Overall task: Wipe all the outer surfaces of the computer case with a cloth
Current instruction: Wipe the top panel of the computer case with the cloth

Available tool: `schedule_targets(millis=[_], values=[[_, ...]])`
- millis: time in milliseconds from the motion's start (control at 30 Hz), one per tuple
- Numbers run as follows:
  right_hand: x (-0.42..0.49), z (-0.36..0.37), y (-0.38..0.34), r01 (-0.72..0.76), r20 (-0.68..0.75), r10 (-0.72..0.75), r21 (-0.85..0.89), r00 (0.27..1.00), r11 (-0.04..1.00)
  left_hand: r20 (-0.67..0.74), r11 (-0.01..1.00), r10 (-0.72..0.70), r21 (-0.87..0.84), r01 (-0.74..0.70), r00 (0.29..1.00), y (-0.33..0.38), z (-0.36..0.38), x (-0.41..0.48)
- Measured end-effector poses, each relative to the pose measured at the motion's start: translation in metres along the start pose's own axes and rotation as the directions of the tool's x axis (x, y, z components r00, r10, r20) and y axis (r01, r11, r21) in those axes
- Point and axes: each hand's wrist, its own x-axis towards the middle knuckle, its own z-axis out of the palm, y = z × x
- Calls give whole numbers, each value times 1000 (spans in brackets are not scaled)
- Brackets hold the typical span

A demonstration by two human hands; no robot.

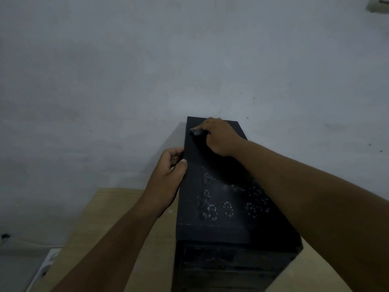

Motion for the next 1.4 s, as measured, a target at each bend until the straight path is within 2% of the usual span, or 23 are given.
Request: schedule_targets(millis=[267, 500, 700, 967, 1133, 1400], values=[[-37, -8, -19, 77, -34, -76, 33, 997, 997, -11, 999, -27, -24, 27, 1000, -1, 2, -2], [-88, -14, -38, 178, 13, -180, 74, 984, 981, -15, 999, -24, -30, 23, 1000, -2, 2, 0], [-83, -11, -35, 198, 37, -200, 63, 979, 978, -22, 999, -22, -42, 21, 1000, -6, 2, 3], [-42, -4, -18, 113, -26, -113, 2, 993, 994, -16, 999, -42, -32, 42, 999, -6, 1, 3], [-23, 1, -11, 42, -1, -42, -25, 999, 999, 8, 999, -40, 22, 39, 999, -7, -3, 3], [-61, -11, -29, 102, -1, -102, 26, 995, 994, -11, 999, -48, 20, 49, 999, -5, 1, 0]])
